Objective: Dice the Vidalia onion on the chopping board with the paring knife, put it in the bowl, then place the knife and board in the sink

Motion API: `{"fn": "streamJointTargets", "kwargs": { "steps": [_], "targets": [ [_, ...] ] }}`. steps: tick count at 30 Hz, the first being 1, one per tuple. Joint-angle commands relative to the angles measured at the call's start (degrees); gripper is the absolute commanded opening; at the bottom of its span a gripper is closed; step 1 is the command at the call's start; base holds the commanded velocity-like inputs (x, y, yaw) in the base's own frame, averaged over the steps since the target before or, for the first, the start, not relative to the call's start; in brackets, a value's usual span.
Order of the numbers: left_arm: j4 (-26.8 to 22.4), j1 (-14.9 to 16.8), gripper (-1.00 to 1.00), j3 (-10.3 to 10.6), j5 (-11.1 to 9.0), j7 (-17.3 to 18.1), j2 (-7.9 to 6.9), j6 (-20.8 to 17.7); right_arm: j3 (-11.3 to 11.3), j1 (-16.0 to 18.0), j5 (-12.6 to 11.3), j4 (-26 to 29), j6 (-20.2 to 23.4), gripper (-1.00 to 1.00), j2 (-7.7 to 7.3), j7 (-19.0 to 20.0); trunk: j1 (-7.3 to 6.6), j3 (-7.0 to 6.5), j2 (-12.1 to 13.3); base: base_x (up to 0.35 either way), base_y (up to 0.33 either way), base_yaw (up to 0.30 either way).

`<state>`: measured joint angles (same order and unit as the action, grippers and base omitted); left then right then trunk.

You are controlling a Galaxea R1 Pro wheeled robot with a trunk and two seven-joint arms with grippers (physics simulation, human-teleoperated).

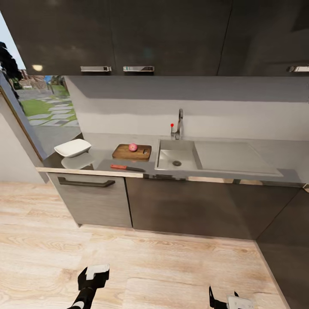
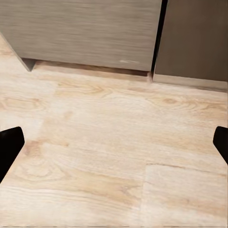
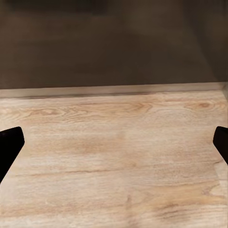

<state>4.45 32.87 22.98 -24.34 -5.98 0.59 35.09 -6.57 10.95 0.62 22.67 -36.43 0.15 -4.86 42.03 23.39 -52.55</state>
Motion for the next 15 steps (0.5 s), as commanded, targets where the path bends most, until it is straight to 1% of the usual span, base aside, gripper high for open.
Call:
{"fn": "streamJointTargets", "kwargs": {
  "steps": [1,12,15],
  "targets": [
    [0.22,0.09,1.0,0.49,-0.17,-0.26,0.05,0.13,-0.06,0.04,0.08,-0.1,-0.23,1.0,0.0,-0.15,0.01,-0.03,-0.04,0.0,0.0,0.0],
    [0.21,0.06,1.0,0.42,-0.18,-0.26,-0.04,-0.5,-0.11,0.04,0.08,-0.42,-0.47,1.0,-0.06,-0.16,0.01,-1.03,-0.04,0.0,0.0,0.0],
    [0.21,0.07,1.0,0.42,-0.18,-0.26,-0.05,-0.53,-0.11,0.04,0.08,-0.43,-0.48,1.0,-0.07,-0.17,-0.65,-1.84,1.16,0.0,0.0,0.0]
  ]
}}
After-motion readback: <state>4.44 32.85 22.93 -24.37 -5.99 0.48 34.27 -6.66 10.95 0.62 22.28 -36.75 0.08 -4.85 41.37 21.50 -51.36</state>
